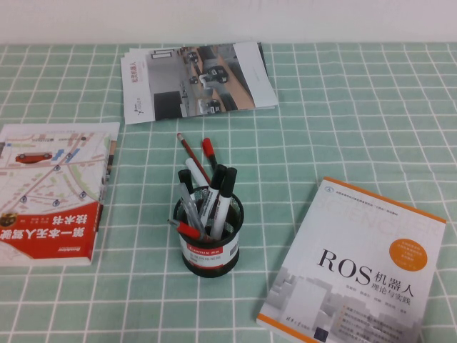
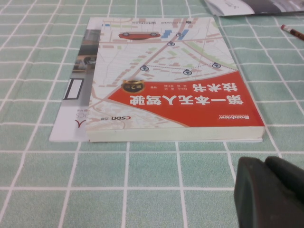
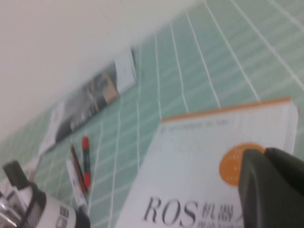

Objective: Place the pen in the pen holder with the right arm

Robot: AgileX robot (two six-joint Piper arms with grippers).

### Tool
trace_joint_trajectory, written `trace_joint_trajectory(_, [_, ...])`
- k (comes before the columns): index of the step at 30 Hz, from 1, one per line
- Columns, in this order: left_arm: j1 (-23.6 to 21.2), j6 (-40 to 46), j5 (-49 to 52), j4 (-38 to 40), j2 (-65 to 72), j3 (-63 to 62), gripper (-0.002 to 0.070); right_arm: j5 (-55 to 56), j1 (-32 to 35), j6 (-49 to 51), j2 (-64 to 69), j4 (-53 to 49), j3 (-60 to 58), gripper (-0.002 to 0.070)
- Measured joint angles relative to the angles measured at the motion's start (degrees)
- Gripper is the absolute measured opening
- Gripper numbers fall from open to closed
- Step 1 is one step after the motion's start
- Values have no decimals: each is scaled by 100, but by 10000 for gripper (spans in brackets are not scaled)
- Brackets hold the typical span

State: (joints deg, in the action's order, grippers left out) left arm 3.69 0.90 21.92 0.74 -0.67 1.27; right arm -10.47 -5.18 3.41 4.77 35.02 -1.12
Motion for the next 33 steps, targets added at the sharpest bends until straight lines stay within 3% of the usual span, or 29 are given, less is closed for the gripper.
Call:
trace_joint_trajectory(6, [0,0,0,0,0,0,-4,-605,0,-225,1289,52,743,-20])
trace_joint_trajectory(13, [0,0,0,0,0,0,-4,-1734,0,-803,3024,-27,2391,-20])
trace_joint_trajectory(25, [0,0,0,0,0,0,-4,-3575,-12,-913,6225,-791,5303,-20])
trace_joint_trajectory(33, [0,0,0,0,0,0,-4,-4019,-605,-777,7981,-1192,7035,-20])
